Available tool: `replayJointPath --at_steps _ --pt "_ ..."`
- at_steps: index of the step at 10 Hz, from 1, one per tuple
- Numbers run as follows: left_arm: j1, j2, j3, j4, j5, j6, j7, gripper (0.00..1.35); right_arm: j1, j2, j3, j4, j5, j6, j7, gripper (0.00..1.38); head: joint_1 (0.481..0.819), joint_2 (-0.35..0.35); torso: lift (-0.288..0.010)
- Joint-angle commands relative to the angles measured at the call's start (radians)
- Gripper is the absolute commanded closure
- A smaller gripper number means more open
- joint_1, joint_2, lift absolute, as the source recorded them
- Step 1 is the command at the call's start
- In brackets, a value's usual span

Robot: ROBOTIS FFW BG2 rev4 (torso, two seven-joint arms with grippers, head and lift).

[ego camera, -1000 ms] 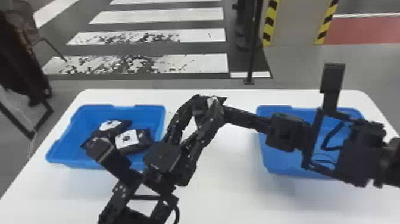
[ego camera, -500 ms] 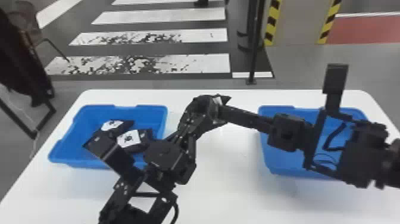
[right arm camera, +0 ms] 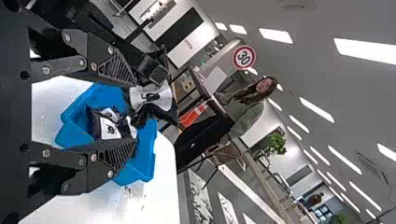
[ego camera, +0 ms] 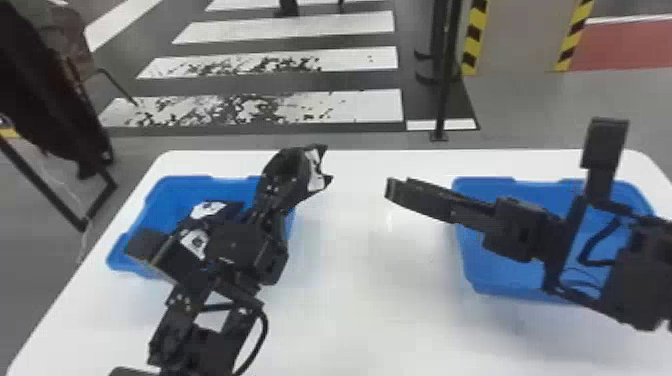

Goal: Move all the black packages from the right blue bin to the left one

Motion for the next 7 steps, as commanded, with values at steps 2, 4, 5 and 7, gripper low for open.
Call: replayJointPath --at_steps 2,4,5,7 --pt "-0.103 -0.014 0.124 0.200 -0.142 -0.098 0.042 1.21 0.032 0.001 -0.038 0.017 -0.006 -0.015 0.013 0.14 0.689 0.192 -0.179" --pt "-0.182 -0.021 0.214 0.318 -0.383 -0.125 0.122 1.21 0.030 0.001 -0.040 0.042 -0.016 -0.045 0.033 0.14 0.683 0.247 -0.179" --pt "-0.189 -0.025 0.240 0.318 -0.477 -0.040 0.143 1.14 0.032 0.001 -0.040 0.042 -0.014 -0.042 0.038 0.14 0.677 0.270 -0.179" --pt "-0.147 -0.033 0.234 0.315 -0.257 -0.064 0.134 0.13 0.052 0.001 -0.048 0.042 0.048 -0.094 0.056 0.13 0.685 0.305 -0.179"
